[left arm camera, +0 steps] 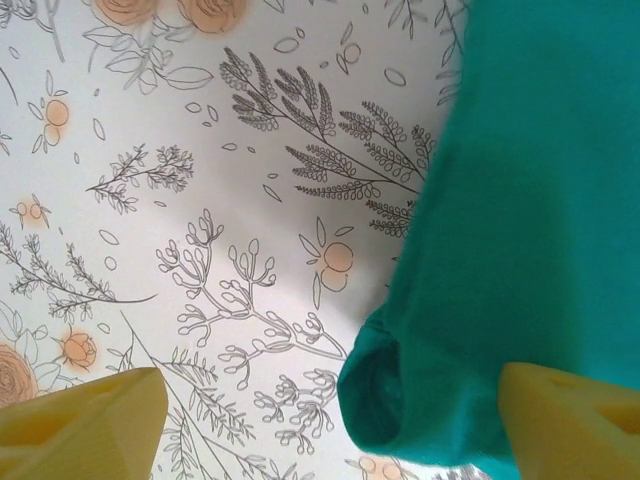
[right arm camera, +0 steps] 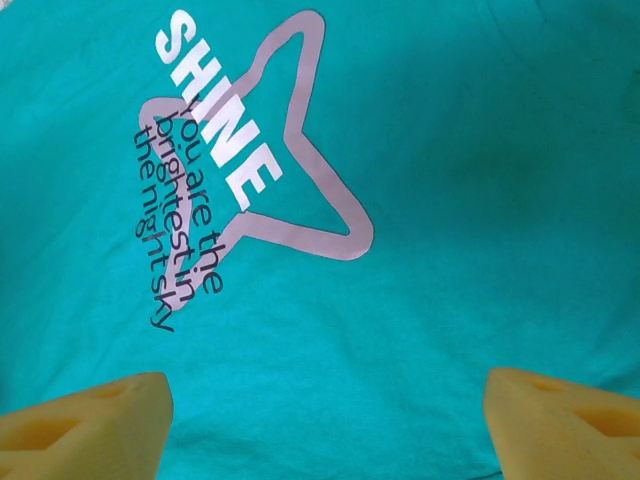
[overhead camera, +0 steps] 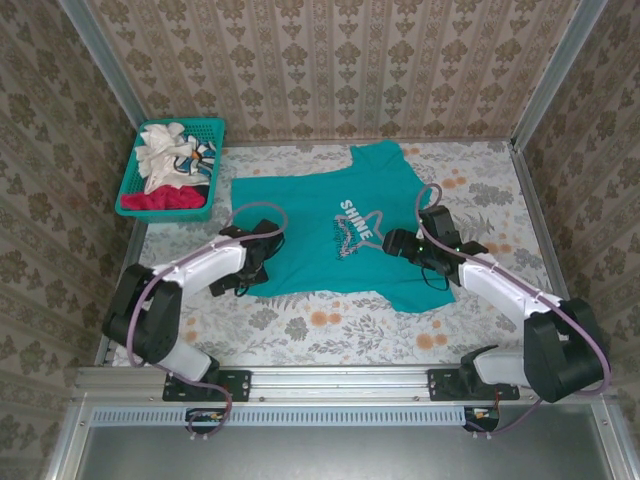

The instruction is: Fold and stack the t-shirts

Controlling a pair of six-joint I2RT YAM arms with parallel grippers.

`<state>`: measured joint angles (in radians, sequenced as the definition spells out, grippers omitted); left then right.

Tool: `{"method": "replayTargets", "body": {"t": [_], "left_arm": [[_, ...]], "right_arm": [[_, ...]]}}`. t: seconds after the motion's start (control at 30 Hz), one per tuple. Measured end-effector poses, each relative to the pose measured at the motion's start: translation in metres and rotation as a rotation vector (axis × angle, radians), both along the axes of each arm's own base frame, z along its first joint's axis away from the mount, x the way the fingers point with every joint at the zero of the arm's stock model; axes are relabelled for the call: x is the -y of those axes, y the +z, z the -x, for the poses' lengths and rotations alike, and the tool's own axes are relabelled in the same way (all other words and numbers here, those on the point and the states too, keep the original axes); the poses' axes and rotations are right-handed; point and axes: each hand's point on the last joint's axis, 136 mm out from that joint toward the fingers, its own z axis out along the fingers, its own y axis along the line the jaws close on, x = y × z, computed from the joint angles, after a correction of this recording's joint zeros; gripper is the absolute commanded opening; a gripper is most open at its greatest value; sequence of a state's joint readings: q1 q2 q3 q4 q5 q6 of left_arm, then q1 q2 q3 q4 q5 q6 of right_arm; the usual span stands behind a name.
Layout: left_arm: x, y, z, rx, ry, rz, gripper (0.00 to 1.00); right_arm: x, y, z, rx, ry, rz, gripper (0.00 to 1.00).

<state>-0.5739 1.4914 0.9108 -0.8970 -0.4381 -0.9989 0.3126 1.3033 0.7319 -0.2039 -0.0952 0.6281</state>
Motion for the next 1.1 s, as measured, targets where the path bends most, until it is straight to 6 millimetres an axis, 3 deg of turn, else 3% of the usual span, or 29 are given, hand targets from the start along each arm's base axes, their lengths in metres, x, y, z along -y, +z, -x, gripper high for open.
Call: {"method": "replayTargets", "body": {"t": [0.13, 0.23, 0.37, 0.47, 0.63, 0.83, 1.1], "left_arm": [[-0.007, 0.005, 0.006, 0.049, 0.058, 0.079, 0.83], [-0.014, -0.001, 0.015, 0.050, 0.111, 0.126, 0.70], [-0.002, -0.005, 0.022, 0.070, 0.148, 0.241, 0.54], [0.004, -0.011, 0.022, 0.095, 0.192, 0.343, 0.44], [-0.001, -0.032, 0.014, 0.115, 0.315, 0.471, 0.27], [0.000, -0.046, 0.013, 0.126, 0.347, 0.545, 0.01], [-0.012, -0.047, 0.026, 0.134, 0.376, 0.552, 0.00]], "right_arm": [[-0.008, 0.000, -0.006, 0.000, 0.017, -0.013, 0.82], [-0.013, 0.002, -0.011, 0.006, 0.028, -0.020, 0.82], [-0.019, 0.004, -0.015, 0.015, 0.044, -0.029, 0.82], [-0.022, 0.002, -0.016, 0.011, 0.052, -0.034, 0.82], [-0.026, -0.010, -0.014, -0.026, 0.064, -0.031, 0.82], [-0.027, -0.010, -0.014, -0.025, 0.069, -0.028, 0.82], [-0.025, -0.006, -0.017, -0.009, 0.080, -0.001, 0.83]]}}
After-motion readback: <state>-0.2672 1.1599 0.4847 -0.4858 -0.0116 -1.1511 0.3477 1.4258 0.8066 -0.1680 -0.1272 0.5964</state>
